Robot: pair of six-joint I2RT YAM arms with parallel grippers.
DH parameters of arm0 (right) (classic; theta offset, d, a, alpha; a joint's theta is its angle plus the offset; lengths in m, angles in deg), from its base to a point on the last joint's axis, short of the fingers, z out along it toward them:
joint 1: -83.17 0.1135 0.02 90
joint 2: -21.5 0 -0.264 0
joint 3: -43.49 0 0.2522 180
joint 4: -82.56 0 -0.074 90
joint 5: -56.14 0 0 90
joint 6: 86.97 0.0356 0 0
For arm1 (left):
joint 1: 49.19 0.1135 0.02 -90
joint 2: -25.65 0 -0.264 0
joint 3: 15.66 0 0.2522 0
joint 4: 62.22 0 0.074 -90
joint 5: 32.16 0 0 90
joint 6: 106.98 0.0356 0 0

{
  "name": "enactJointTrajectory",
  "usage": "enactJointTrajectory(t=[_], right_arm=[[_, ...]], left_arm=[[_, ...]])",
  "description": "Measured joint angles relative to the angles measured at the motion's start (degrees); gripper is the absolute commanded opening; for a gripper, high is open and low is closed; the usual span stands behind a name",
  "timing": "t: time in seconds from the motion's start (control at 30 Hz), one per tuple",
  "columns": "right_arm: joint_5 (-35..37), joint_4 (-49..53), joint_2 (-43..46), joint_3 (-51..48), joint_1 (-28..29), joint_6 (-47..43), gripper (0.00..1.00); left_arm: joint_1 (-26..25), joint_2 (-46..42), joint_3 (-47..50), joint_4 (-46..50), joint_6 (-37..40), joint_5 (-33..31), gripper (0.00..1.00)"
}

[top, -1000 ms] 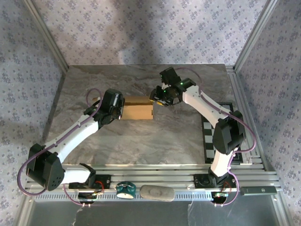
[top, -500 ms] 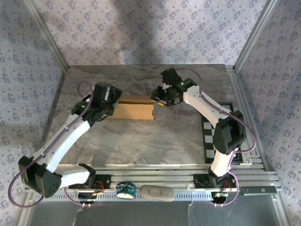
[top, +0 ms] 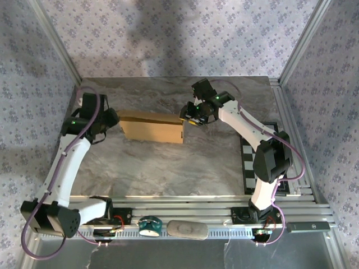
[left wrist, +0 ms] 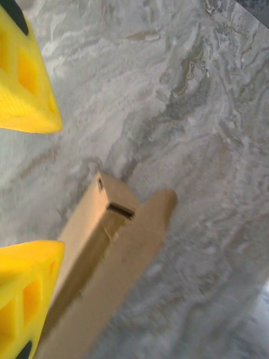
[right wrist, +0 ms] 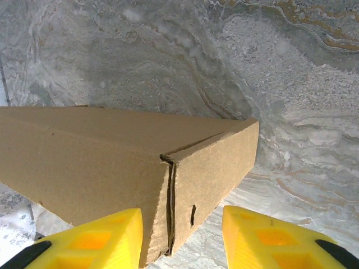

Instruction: Fold the paper box

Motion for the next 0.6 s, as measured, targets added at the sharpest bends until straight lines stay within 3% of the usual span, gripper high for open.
enactJointTrajectory(t=[0.1,0.27,0.47,0.6], right_arm=[[0.0,0.8,-0.2,1.0,-0.2,-0.9,0.43],[-1.2,3.1,-1.3,3.8,-1.4,-1.7,0.43],[-1.7,6.5,-4.3,7.9,-2.6,-3.5,0.45],[-0.3,7.2,-4.2,8.9,-2.7,-5.6,0.47]], left_arm=[[1.3,-1.0,6.2,-4.5,9.8,0.5,0.56],[7.5,0.4,8.0,-8.6,23.9,8.0,0.56],[7.8,2.2,8.5,-15.2,38.2,14.2,0.63],[7.8,0.0,10.4,-19.0,44.2,16.8,0.63]])
